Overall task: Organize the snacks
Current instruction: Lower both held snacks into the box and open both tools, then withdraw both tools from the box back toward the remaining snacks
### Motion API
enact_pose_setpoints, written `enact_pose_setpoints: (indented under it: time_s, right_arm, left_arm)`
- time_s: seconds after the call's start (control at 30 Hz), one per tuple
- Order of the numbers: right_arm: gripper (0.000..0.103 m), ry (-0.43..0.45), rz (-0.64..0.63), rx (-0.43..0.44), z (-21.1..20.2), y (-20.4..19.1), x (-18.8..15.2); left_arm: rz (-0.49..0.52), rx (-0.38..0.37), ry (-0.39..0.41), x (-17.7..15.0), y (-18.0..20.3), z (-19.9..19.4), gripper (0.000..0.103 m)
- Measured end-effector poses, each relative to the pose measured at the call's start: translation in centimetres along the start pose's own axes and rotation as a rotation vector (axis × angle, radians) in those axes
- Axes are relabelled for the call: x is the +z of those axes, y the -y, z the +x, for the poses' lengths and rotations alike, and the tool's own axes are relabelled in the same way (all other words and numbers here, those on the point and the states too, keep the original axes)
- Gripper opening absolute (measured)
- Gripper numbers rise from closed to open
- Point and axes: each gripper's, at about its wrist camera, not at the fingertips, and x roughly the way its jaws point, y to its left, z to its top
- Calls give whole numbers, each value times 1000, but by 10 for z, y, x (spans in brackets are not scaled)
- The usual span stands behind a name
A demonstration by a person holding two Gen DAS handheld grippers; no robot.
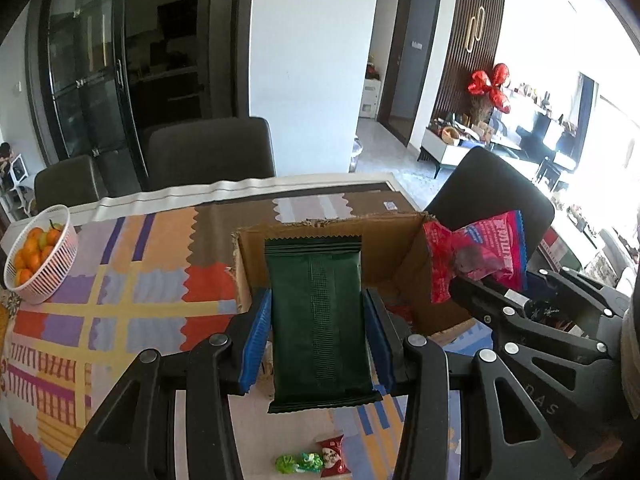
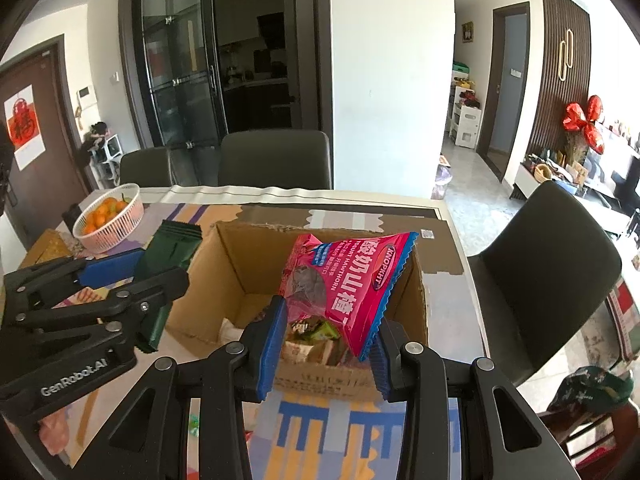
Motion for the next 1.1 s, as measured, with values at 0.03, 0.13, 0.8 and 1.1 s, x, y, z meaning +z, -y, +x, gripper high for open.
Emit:
enact_pose_setpoints:
  time_s: [0.03,0.13,0.8,1.1]
  right_arm:
    - [39,-6,-1,-3,4,1,1]
    - [39,-24,-6,-6,13,3,4]
    - [64,57,-24,-84,-43,-7,-42]
    - [64,78,-21,-60,-77,-27,-82]
  left_arm:
    - [-2,1,-6,0,1,3,45]
    - [2,10,-20,5,3,13,46]
    - [46,102,92,-60,6,-67,67]
    - [61,70,106,-108,7,-99,67]
